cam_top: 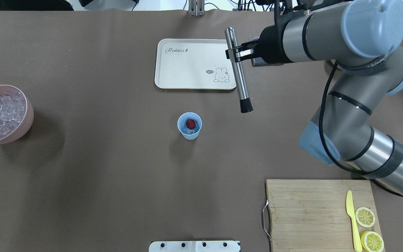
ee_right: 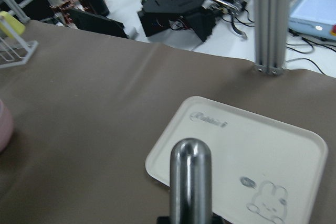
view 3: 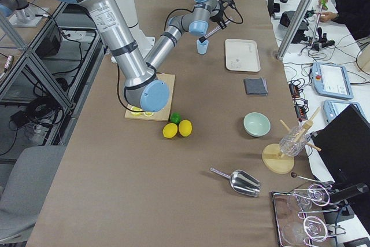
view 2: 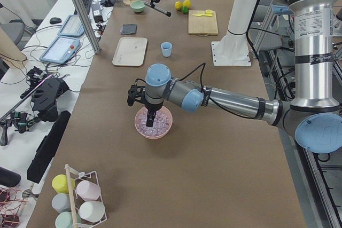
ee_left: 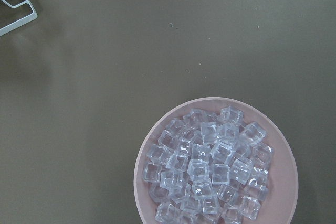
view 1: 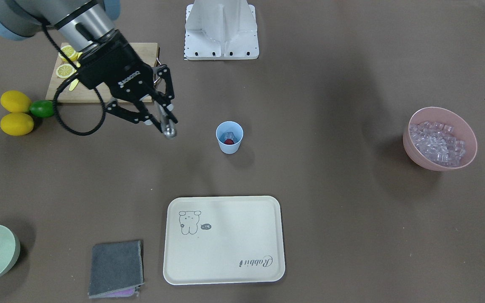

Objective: Mash ice and strawberries in cup
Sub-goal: 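Carry the muddler with the right gripper over the blue cup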

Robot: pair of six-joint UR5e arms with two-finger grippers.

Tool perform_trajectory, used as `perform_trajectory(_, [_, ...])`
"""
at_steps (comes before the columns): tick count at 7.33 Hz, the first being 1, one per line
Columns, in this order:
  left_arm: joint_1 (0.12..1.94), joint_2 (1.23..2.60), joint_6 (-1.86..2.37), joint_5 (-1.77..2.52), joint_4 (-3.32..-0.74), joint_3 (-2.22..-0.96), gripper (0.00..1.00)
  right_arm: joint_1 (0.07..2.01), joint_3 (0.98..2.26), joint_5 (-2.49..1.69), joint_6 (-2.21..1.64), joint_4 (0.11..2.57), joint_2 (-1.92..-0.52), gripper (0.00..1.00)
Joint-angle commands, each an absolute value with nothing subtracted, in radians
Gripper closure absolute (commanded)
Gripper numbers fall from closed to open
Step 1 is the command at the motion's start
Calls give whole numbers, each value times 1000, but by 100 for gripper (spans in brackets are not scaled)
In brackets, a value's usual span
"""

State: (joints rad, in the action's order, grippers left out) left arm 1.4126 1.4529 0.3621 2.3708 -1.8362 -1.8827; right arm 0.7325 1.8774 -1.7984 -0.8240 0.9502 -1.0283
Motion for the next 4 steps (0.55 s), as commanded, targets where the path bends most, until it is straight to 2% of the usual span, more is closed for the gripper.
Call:
perform_trajectory(1, [1420, 1444, 362, 2372, -1836, -1888, 2, 618, 1798, -1595, -813, 656, -1020, 100])
perform_trajectory(4, [1420, 1430, 364, 2378, -1838, -1896, 2, 502, 1735, -1271, -703, 416, -1008, 100])
